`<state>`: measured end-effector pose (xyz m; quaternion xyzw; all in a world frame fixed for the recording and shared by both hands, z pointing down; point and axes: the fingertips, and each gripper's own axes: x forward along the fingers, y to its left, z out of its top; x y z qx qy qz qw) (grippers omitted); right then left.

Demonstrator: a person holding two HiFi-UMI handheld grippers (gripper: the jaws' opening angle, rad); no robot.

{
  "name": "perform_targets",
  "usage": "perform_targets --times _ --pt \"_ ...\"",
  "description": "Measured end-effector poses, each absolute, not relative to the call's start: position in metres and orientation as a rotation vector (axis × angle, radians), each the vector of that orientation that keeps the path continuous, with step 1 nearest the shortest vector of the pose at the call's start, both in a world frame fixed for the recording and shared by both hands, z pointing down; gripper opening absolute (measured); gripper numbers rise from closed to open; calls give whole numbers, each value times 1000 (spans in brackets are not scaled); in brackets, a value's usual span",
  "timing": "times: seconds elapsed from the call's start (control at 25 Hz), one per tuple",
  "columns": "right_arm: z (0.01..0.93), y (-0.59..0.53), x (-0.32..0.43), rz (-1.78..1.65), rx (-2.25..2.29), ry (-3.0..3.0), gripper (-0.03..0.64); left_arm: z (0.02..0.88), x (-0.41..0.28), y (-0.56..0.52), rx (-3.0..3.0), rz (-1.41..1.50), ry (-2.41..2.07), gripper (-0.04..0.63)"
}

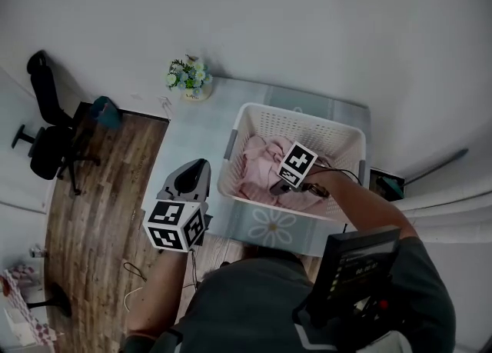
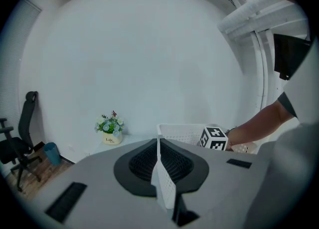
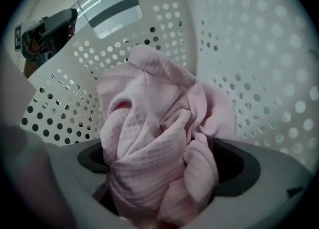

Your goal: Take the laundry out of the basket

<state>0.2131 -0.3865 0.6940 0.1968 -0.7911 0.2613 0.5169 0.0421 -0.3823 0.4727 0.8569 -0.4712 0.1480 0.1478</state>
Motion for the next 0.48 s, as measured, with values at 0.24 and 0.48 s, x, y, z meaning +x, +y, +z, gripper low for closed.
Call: perform_targets --times 0.24,0.48 --pt "725 -384 207 616 409 -1834 578 483 35 -381 2420 436 -1369 9" --pt "734 -379 204 558 340 -1756 578 483 22 -379 2388 416 -1428 9"
